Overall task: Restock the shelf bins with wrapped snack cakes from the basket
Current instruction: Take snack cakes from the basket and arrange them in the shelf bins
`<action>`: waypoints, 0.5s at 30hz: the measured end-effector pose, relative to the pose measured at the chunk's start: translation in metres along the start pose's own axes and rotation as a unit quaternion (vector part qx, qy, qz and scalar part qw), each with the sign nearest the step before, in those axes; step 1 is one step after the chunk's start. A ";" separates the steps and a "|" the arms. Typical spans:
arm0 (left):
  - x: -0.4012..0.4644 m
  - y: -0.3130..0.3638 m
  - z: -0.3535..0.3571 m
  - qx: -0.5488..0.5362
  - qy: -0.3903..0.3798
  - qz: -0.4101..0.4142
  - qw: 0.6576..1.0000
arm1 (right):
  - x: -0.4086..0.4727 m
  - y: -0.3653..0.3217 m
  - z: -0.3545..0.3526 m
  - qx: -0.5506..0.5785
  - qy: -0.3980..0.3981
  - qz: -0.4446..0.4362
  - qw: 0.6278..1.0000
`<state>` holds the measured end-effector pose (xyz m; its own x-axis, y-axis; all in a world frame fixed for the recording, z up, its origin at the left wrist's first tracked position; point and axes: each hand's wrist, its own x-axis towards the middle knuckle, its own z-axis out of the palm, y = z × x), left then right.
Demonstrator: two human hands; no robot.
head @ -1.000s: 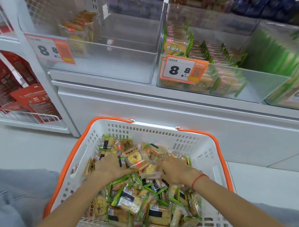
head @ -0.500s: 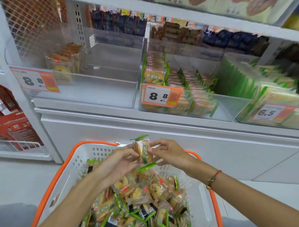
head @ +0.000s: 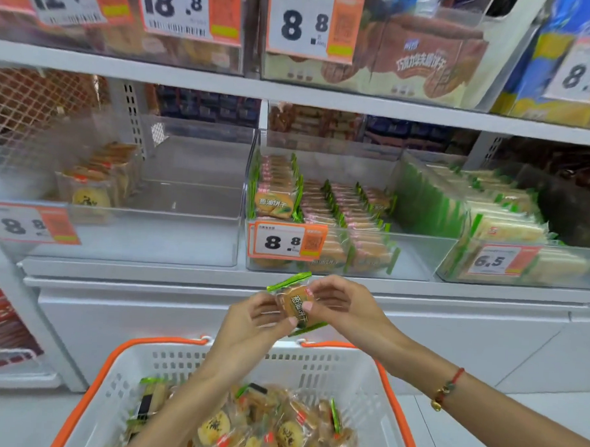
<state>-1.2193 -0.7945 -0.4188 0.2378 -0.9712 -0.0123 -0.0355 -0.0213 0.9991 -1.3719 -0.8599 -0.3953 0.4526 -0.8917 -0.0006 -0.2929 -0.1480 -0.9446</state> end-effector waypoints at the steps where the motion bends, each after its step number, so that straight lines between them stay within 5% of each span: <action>1: 0.002 0.006 -0.003 0.015 0.009 0.029 0.999 | 0.001 -0.003 -0.004 -0.009 0.001 -0.022 1.000; 8: 0.049 0.057 -0.045 0.130 0.225 0.242 0.935 | 0.034 -0.034 -0.060 -0.106 0.125 -0.202 0.966; 15: 0.101 0.079 -0.047 0.229 0.192 0.210 0.931 | 0.101 -0.066 -0.120 -0.134 0.211 -0.180 0.951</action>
<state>-1.1529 -0.8830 -0.3394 0.4360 -0.7617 0.4792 -0.5937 0.1567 0.7893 -1.4083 -0.9914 -0.2935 0.2019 -0.8461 0.4933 -0.4130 -0.5302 -0.7405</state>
